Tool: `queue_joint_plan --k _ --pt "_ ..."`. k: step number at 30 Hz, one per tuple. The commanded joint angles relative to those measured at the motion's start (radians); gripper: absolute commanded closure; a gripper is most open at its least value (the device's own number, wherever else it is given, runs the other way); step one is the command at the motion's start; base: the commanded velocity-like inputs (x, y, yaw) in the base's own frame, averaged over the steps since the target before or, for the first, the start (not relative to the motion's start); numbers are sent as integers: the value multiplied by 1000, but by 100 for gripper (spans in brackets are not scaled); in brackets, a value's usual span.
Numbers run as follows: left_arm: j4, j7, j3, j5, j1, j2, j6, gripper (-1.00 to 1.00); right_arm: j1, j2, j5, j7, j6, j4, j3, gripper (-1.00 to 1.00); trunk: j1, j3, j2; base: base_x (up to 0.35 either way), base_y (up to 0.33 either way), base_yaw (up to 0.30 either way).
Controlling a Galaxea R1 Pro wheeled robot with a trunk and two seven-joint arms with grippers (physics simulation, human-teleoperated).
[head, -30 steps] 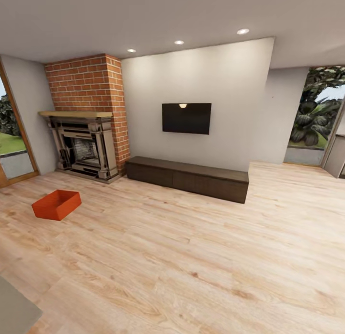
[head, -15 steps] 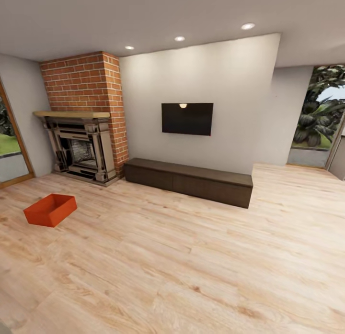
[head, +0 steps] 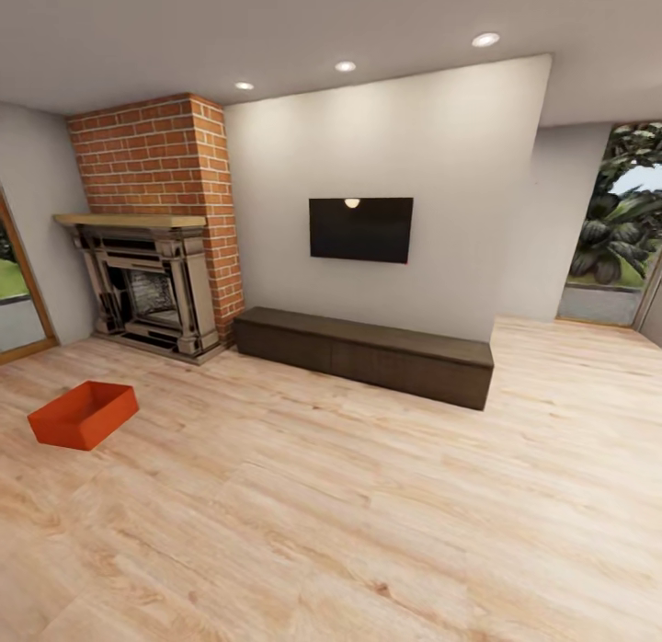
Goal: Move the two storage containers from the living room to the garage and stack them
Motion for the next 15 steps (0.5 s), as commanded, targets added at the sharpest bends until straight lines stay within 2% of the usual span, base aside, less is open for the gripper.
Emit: queue_joint_plan --k 1,8,15 --pt "1 2 -1 4 -1 0 -3 -100 -1 0 -10 -1 -6 3 8 -100 1 -1 -1 321 0 0" --pt "1 2 -1 4 -1 0 -2 -100 -1 -4 -10 6 -9 3 6 -100 1 -2 -1 321 0 33" --pt "1 2 -1 4 -1 1 0 -100 -1 -6 -10 10 -10 3 7 -100 1 -5 -1 321 0 225"
